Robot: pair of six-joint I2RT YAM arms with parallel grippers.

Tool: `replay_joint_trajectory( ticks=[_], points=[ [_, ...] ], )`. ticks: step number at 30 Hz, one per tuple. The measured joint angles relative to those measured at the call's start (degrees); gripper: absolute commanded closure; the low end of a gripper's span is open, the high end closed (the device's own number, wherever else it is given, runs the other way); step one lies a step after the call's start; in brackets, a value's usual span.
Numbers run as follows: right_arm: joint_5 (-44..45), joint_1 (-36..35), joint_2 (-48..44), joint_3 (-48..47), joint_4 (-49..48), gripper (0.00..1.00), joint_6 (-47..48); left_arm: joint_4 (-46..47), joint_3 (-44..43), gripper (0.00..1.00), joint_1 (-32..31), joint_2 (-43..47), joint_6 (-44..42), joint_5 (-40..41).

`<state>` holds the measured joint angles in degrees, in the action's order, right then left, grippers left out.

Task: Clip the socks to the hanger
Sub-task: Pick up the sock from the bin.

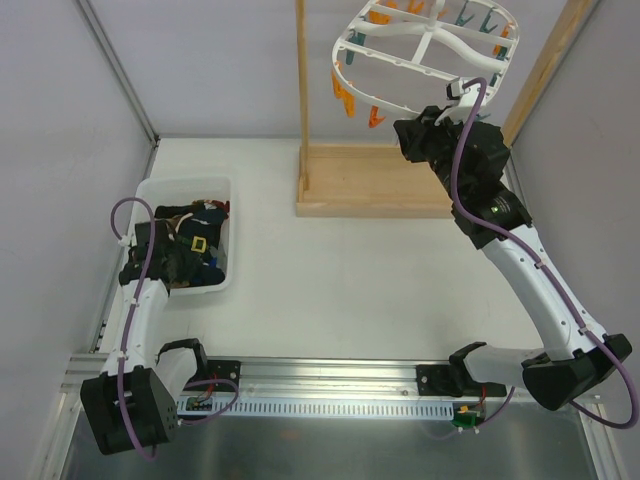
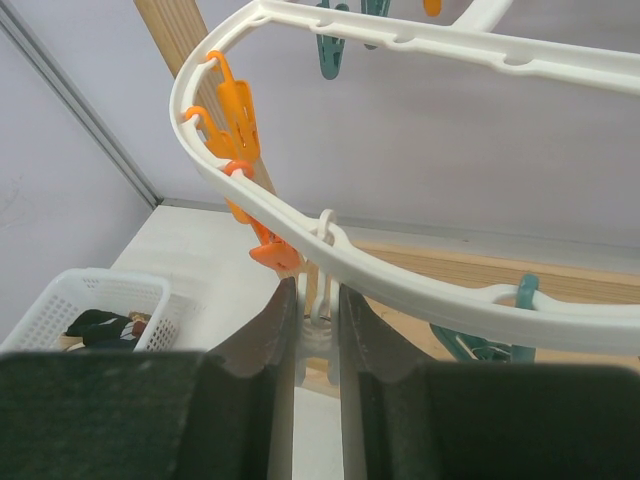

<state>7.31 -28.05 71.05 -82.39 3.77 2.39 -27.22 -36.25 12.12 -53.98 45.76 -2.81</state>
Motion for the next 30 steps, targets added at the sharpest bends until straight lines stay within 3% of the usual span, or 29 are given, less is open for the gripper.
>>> replay_joint_trajectory(
  ticks=[1,3,14,20,26,30],
  points=[
    [0.00,0.00,0.00,0.00,0.00,0.99,-0.02,-0.02,-0.17,0.98,0.00,0.02,-0.09,0.07],
    [0.00,0.00,0.00,0.00,0.00,0.99,0.00,-0.07,-1.03,1.00,0.00,0.07,0.09,0.31],
    [0.35,0.00,0.00,0.00,0.07,0.99,-0.02,2.19,-14.45,1.00,0.74,-4.68,4.76,-4.02],
    [0.76,0.00,0.00,0.00,0.17,0.99,-0.02,4.81,-14.69,1.00,0.74,-5.27,5.84,-8.59],
    [0.87,0.00,0.00,0.00,0.33,0.99,-0.02,7.43,-9.51,0.86,0.17,-6.03,4.50,-10.91],
    [0.92,0.00,0.00,0.00,0.42,0.99,0.00,7.76,-8.68,0.67,-3.10,-7.48,1.16,-12.31]
  ],
)
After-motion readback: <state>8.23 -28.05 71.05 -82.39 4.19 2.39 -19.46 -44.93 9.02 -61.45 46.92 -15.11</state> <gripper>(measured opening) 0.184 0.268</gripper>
